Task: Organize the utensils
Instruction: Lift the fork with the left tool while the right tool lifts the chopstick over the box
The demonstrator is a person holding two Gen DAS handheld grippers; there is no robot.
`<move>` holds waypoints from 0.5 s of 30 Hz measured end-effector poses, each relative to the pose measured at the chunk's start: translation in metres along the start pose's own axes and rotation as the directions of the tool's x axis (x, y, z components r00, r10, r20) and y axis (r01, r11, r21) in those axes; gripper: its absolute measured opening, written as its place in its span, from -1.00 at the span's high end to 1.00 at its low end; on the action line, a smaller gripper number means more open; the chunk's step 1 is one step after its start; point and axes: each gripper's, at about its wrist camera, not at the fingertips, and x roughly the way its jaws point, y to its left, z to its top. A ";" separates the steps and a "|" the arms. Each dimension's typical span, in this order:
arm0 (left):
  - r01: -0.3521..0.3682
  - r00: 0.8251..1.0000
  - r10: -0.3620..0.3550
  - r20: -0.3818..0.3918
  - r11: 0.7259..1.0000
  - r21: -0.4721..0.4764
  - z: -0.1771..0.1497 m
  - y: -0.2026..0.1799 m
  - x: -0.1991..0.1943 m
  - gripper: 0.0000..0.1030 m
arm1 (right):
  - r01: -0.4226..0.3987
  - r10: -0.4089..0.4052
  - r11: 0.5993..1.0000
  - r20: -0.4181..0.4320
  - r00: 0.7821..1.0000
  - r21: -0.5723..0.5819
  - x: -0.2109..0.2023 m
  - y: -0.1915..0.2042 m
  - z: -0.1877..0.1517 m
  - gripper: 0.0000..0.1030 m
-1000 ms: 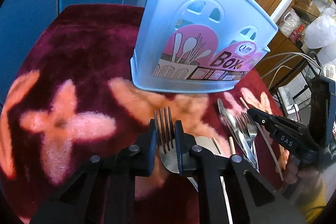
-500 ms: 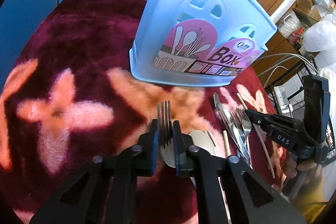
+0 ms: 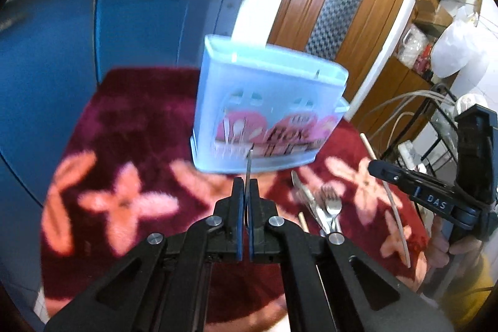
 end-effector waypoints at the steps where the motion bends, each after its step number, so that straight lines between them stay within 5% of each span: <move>1: -0.007 1.000 0.007 0.025 1.000 0.007 0.003 -0.002 -0.007 1.00 | -0.004 0.004 1.000 0.026 1.000 -0.001 -0.006 0.001 0.002 0.89; 7: -0.027 0.989 0.022 0.143 0.999 0.033 0.019 -0.011 -0.039 1.00 | -0.013 0.014 1.000 0.184 0.983 -0.007 -0.040 0.009 0.011 0.89; 15: -0.081 0.964 0.066 0.258 0.995 0.051 0.052 -0.015 -0.073 1.00 | -0.024 0.026 1.000 0.265 0.964 -0.014 -0.059 0.012 0.020 0.89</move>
